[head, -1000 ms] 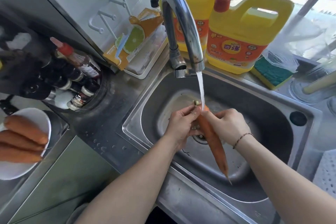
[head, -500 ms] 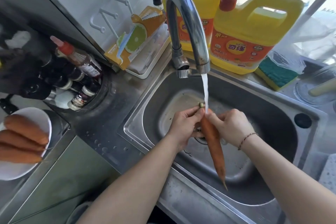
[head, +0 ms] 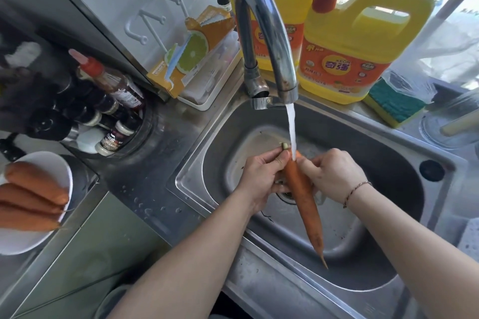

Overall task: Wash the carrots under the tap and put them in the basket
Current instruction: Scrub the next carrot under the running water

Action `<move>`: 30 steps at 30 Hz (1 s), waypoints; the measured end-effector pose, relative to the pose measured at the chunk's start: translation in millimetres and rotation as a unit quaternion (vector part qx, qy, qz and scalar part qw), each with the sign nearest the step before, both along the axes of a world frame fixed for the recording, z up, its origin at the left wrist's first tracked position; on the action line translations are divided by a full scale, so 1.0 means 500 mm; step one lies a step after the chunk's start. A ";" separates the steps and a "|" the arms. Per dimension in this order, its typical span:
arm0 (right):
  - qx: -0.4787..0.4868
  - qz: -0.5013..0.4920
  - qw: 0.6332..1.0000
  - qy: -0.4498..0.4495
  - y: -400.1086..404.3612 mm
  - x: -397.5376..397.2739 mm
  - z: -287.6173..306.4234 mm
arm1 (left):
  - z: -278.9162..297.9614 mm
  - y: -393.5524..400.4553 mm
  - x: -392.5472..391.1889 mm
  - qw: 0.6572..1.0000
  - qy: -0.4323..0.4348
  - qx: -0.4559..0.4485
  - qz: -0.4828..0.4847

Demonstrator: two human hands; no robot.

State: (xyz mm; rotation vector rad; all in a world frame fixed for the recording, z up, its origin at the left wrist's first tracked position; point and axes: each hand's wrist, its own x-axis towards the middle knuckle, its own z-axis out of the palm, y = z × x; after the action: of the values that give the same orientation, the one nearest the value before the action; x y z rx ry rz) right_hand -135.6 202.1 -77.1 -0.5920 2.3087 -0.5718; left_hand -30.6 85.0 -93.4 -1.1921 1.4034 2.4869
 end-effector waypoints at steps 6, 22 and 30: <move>0.029 -0.007 0.999 0.018 -0.011 0.007 -0.002 | -0.008 0.010 0.005 1.000 -0.008 -0.017 0.013; -0.038 -0.033 0.997 -0.060 -0.004 0.012 0.001 | -0.007 -0.001 0.000 0.999 -0.029 -0.037 0.026; -0.041 -0.072 0.992 -0.099 -0.016 0.008 0.016 | 0.002 -0.006 -0.011 0.999 -0.015 -0.037 0.027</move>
State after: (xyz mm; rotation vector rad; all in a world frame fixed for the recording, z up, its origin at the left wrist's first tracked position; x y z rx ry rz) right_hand -131.7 194.4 -69.0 -0.3902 2.1588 -0.7617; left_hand -36.3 81.9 -92.2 -1.2920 1.4887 2.4595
